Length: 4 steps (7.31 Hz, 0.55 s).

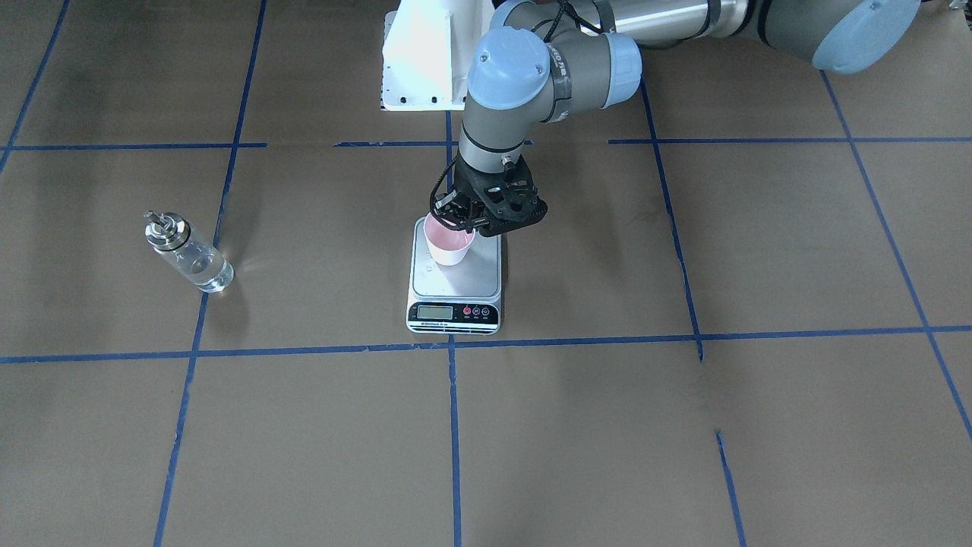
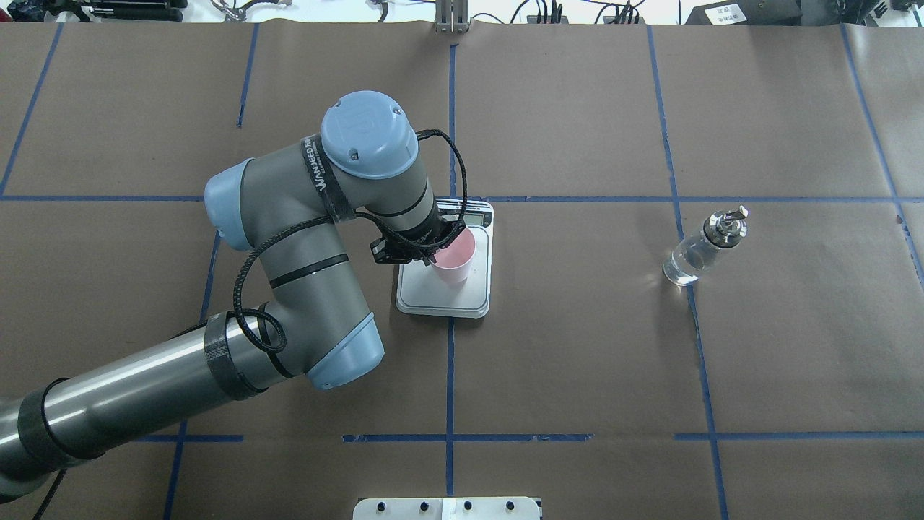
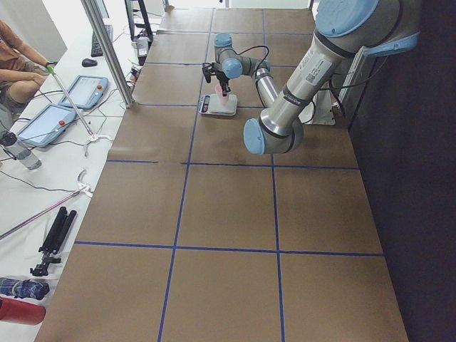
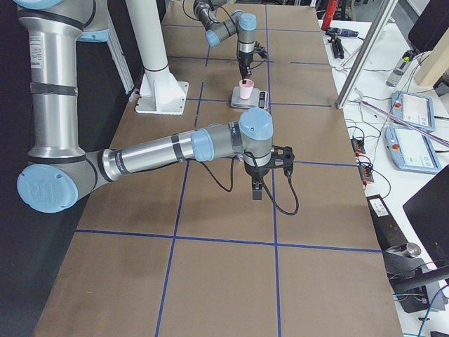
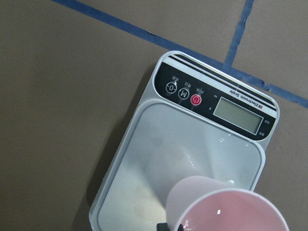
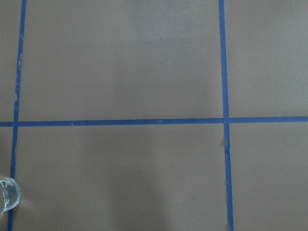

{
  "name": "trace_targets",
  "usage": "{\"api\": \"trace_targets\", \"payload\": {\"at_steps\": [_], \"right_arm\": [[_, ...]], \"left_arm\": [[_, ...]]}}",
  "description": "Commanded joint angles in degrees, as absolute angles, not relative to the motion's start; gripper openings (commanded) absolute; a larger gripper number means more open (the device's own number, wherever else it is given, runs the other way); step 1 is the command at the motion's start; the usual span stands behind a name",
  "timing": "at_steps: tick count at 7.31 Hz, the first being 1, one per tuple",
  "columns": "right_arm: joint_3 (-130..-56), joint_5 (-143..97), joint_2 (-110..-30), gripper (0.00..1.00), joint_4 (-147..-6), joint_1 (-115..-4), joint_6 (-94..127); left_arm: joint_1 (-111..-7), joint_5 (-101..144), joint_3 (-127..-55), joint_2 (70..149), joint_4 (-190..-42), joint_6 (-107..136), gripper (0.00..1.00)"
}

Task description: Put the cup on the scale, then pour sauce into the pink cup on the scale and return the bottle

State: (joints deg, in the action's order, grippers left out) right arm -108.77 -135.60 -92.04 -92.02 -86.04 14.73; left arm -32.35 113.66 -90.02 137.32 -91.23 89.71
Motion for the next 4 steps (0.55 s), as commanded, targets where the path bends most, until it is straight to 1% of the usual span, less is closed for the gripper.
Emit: {"api": "trace_targets", "payload": {"at_steps": [1,2,3,4], "right_arm": [[-109.3,-135.6,-92.0,1.00,-92.2,-86.0,14.8],[-109.6,-135.6,-92.1,1.00,-92.4,-86.0,14.9],[-109.6,-135.6,-92.1,1.00,-92.3,-86.0,14.9],[-111.0,-135.6,-92.5,1.00,-92.4,-86.0,14.9]], "left_arm": [[-33.0,113.5,-89.9,137.0,-91.2,89.4,0.20],[-33.2,113.5,-89.9,137.0,-91.3,89.1,0.48],[-33.2,113.5,-90.4,137.0,-91.2,87.4,0.99],[-33.5,113.6,-91.5,137.0,-91.2,87.0,1.00]]}}
